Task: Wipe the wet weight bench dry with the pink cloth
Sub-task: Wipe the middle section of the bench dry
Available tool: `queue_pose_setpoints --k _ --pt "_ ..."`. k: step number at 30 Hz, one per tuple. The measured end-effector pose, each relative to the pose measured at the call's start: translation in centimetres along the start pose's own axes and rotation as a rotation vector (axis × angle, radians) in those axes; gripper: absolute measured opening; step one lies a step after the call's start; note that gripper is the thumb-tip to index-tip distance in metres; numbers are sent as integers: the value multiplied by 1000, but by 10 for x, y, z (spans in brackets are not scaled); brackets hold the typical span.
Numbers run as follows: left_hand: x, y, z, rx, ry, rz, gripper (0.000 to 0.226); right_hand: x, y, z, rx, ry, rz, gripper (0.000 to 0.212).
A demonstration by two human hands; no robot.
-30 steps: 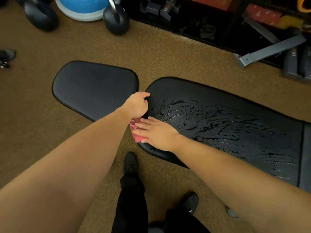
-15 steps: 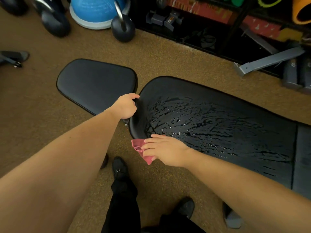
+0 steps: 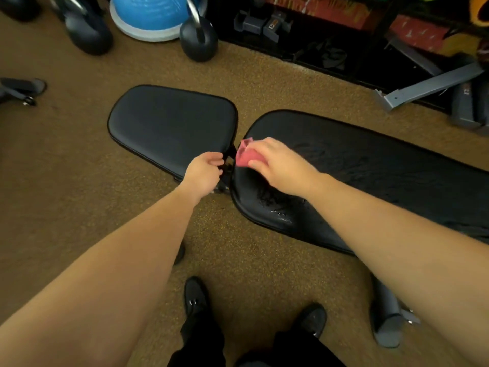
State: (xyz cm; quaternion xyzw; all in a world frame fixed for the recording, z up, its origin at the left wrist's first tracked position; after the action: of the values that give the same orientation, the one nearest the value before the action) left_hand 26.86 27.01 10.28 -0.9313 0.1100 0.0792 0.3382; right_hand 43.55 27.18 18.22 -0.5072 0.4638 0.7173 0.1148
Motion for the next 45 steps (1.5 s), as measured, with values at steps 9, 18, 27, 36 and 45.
queue_pose_setpoints --k 9,18,27,36,45 --pt "-17 -18 -8 213 -111 366 35 104 44 -43 -195 168 -264 44" --pt "68 -23 -17 283 27 851 77 99 37 -125 -179 149 -279 47" --pt "68 -18 -20 251 33 841 96 72 21 -198 -55 115 -278 67" --pt "70 -30 -27 377 -25 865 92 45 3 -252 25 88 -284 61" --pt "108 -9 -48 384 -23 1093 135 11 13 -246 84 -81 -325 42"
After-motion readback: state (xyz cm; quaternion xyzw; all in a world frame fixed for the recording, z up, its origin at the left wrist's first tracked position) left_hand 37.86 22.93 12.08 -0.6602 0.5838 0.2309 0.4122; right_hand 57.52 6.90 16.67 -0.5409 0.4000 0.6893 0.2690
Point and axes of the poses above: each hand's wrist, its own z-axis towards the middle knuckle, its own x-axis out of the palm, y = z × x, the point moved 10 cm from there along z, towards the middle knuckle, and after that the axes turned 14 degrees about -x, right-handed, at the moved point
